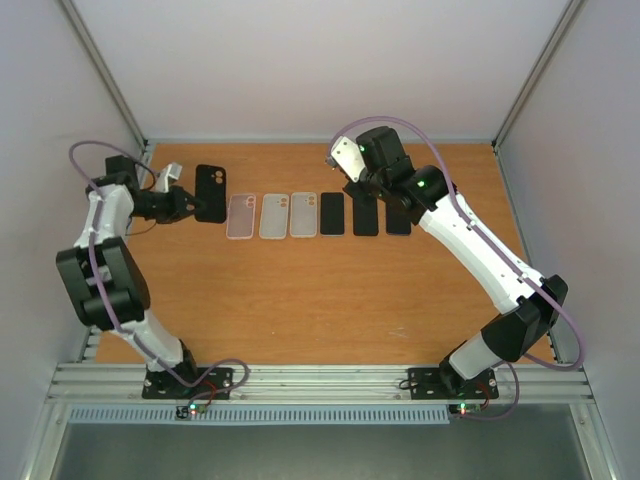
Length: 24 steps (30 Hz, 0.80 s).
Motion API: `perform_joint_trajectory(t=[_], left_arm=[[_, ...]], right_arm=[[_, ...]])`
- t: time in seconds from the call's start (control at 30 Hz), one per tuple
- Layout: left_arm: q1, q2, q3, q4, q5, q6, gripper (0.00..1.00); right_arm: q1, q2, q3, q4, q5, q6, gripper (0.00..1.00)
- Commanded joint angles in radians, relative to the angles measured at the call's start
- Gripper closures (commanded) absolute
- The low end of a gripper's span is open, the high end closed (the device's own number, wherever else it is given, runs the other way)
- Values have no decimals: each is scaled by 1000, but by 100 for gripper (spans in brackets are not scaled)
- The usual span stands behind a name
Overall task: Take the phone out of the phone case
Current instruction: Place the phone case at the center of the board.
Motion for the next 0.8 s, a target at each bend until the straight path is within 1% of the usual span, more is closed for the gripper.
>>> perform_joint_trajectory(t=[0.0,0.1,0.3,0.5,0.77], left_arm=[[68,147,127,-233,63,280,97],[101,223,173,-253,38,332,95],[104,368,277,-316,-20,404,93],[103,482,345,-311,-37,396,94],[89,567,377,-257,-74,345,94]], right_arm=[[-6,-17,5,25,3,10,99],[-5,-14,5,22,4,11,99],[-5,-3,10,16,2,13,99],[-6,4,17,10,4,13,99],[-5,13,18,6,9,11,99]])
